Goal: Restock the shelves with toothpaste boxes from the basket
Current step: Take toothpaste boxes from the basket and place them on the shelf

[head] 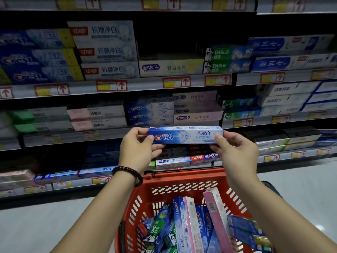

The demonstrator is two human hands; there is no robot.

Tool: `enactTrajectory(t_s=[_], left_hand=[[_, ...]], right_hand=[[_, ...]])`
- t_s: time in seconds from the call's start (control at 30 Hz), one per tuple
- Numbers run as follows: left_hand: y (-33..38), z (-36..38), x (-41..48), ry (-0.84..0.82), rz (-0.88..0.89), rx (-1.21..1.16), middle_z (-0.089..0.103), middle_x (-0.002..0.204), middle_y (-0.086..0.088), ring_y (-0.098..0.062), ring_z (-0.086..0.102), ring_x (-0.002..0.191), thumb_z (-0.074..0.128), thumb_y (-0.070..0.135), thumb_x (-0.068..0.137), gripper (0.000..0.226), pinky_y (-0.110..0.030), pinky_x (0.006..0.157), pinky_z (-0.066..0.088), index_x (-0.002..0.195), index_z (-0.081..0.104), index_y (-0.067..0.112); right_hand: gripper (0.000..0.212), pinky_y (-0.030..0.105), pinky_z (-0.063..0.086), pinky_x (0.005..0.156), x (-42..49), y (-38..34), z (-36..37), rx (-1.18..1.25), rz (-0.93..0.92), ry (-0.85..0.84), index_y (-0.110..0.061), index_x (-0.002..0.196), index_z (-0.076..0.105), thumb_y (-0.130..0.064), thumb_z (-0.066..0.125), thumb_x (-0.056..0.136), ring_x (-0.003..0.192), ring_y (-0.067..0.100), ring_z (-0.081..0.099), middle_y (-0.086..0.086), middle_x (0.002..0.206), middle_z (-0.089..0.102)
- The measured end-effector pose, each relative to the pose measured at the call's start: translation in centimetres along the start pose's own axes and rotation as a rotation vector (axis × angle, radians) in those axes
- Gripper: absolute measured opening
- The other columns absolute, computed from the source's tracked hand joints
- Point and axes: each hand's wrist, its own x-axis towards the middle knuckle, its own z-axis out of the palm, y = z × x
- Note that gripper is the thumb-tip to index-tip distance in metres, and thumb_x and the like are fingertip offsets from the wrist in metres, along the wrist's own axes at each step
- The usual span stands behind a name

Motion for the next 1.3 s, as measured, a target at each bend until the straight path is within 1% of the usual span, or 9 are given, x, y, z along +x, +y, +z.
enactTrajectory(t_s=[0.2, 0.4, 0.6, 0.73, 0.83, 0.9, 1.03, 1.13, 1.3], left_hand=[[1.4, 0.0, 2.3, 0.031, 0.057, -0.003, 0.07, 0.112, -0.011, -0.025, 0.08, 0.082, 0.051, 0.0, 0.106, 0.017, -0.041, 0.079, 0.065, 0.11, 0.062, 0.012], [2.2, -0.5, 5.0, 0.095, 0.159, 0.112, 0.071, 0.106, -0.01, -0.02, 0.079, 0.077, 0.057, 0.003, 0.104, 0.013, -0.036, 0.073, 0.065, 0.108, 0.063, 0.014], [2.3, -2.2, 8.2, 0.138, 0.075, 0.101, 0.075, 0.102, -0.013, -0.024, 0.08, 0.078, 0.065, 0.003, 0.1, 0.012, -0.042, 0.079, 0.064, 0.104, 0.067, 0.014], [2.1, -2.8, 10.2, 0.146, 0.104, 0.208, 0.078, 0.096, -0.006, -0.019, 0.079, 0.076, 0.075, 0.011, 0.095, 0.012, -0.042, 0.076, 0.065, 0.103, 0.072, 0.019], [2.3, -2.9, 11.5, 0.156, 0.153, 0.318, 0.078, 0.088, 0.004, -0.017, 0.077, 0.079, 0.08, 0.015, 0.09, 0.014, -0.043, 0.081, 0.065, 0.096, 0.074, 0.026], [2.4, -3.0, 12.6, 0.18, 0.168, 0.35, 0.077, 0.089, 0.007, -0.017, 0.075, 0.086, 0.081, 0.016, 0.088, 0.014, -0.046, 0.084, 0.064, 0.092, 0.075, 0.028], [2.5, -3.1, 14.6, 0.211, 0.174, 0.39, 0.073, 0.095, 0.009, -0.012, 0.07, 0.088, 0.08, 0.017, 0.088, 0.021, -0.043, 0.082, 0.063, 0.103, 0.073, 0.029], [2.2, -3.1, 15.9, 0.224, 0.217, 0.427, 0.068, 0.097, 0.011, -0.006, 0.065, 0.087, 0.084, 0.018, 0.085, 0.033, -0.031, 0.073, 0.056, 0.114, 0.069, 0.025], [1.6, -3.0, 17.4, 0.253, 0.233, 0.462, 0.067, 0.109, 0.01, -0.015, 0.066, 0.103, 0.085, 0.02, 0.085, 0.045, -0.028, 0.08, 0.05, 0.125, 0.066, 0.024]], right_hand=[[0.008, 0.036, 0.064, 0.086, 2.2, -0.5, 1.8, 0.041, 0.005, -0.017, -0.014, 0.104, 0.077, -0.009, 0.072, 0.1, 0.086, 0.015, 0.08, 0.002, 0.092, 0.082], [0.007, 0.045, 0.065, 0.087, 4.5, -0.2, 4.6, 0.062, 0.021, 0.004, -0.013, 0.096, 0.076, -0.006, 0.074, 0.098, 0.077, 0.018, 0.08, 0.003, 0.086, 0.081], [0.009, 0.05, 0.066, 0.085, 6.5, 0.1, 8.0, 0.006, 0.015, -0.018, -0.017, 0.091, 0.077, -0.01, 0.076, 0.097, 0.076, 0.019, 0.08, 0.0, 0.081, 0.08], [0.009, 0.049, 0.066, 0.083, 7.9, 0.4, 9.9, -0.035, 0.002, -0.023, -0.019, 0.092, 0.077, -0.012, 0.076, 0.096, 0.076, 0.017, 0.08, -0.001, 0.082, 0.08], [0.01, 0.046, 0.067, 0.081, 8.9, 0.7, 11.1, -0.074, -0.003, -0.038, -0.024, 0.092, 0.076, -0.014, 0.078, 0.093, 0.08, 0.015, 0.079, -0.006, 0.081, 0.079], [0.012, 0.044, 0.067, 0.08, 9.7, 1.0, 11.9, -0.107, -0.012, -0.04, -0.027, 0.092, 0.076, -0.016, 0.079, 0.091, 0.084, 0.014, 0.078, -0.009, 0.085, 0.079], [0.021, 0.042, 0.065, 0.084, 10.9, 1.5, 13.5, -0.164, -0.01, -0.084, -0.033, 0.098, 0.076, -0.014, 0.077, 0.089, 0.092, 0.011, 0.075, -0.012, 0.095, 0.078], [0.029, 0.041, 0.065, 0.086, 11.5, 1.7, 14.8, -0.189, -0.028, -0.125, -0.034, 0.107, 0.076, -0.011, 0.075, 0.089, 0.097, 0.01, 0.074, -0.014, 0.103, 0.077], [0.046, 0.036, 0.062, 0.088, 12.3, 2.0, 16.6, -0.254, -0.072, -0.152, -0.031, 0.129, 0.07, -0.009, 0.072, 0.088, 0.098, 0.009, 0.071, -0.012, 0.103, 0.074]])
